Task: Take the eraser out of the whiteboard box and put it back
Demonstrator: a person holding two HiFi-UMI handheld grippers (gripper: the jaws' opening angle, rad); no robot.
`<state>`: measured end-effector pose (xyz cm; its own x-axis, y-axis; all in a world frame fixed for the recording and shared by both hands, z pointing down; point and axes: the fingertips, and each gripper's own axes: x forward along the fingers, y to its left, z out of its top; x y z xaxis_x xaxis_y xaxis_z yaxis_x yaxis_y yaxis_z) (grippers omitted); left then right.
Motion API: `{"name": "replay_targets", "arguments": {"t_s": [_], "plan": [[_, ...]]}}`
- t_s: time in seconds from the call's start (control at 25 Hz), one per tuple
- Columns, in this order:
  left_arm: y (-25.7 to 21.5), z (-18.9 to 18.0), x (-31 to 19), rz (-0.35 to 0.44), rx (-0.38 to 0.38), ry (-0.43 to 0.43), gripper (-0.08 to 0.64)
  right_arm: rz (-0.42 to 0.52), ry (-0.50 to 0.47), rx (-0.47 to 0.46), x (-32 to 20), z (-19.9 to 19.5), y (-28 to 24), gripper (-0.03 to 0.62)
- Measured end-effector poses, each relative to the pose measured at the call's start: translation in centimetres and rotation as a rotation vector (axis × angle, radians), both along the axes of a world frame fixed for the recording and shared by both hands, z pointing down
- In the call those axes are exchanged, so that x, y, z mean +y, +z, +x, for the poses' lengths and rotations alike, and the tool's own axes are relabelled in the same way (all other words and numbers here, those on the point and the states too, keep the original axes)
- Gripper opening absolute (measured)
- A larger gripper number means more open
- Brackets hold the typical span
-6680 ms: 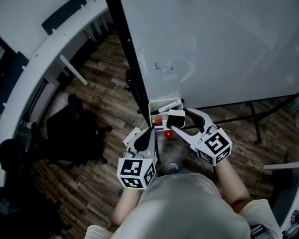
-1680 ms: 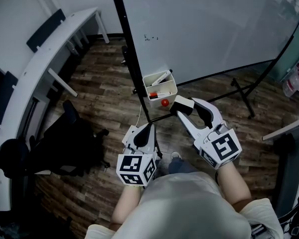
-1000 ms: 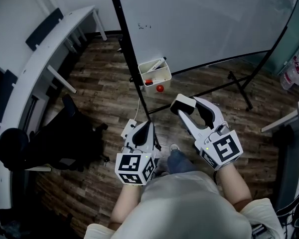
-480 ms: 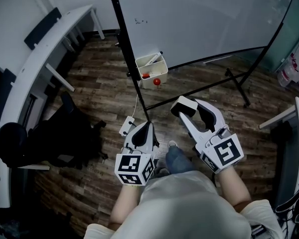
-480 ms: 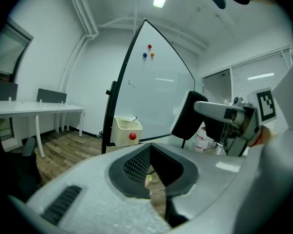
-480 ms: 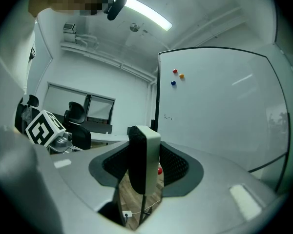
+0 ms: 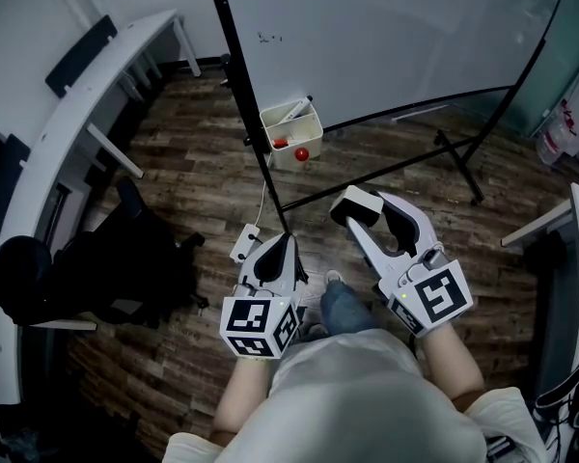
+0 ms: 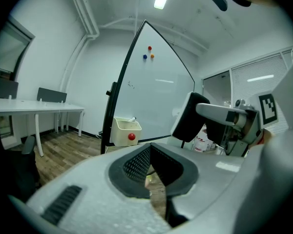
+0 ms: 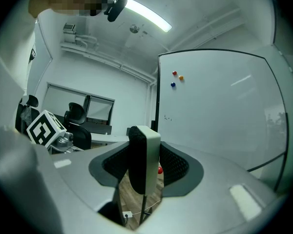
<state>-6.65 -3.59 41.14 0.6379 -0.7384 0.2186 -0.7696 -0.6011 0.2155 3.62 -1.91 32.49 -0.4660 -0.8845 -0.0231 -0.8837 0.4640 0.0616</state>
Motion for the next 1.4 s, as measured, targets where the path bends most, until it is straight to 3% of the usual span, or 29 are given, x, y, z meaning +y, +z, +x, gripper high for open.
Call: {"name": "replay_targets", "arguments": {"t_s": [1.4], "plan": [[0.4, 0.3, -5.6, -0.039, 0.002, -0.044, 0.000, -0.021, -0.065, -0.007, -7.1, -0.2, -0.6, 0.184]]}}
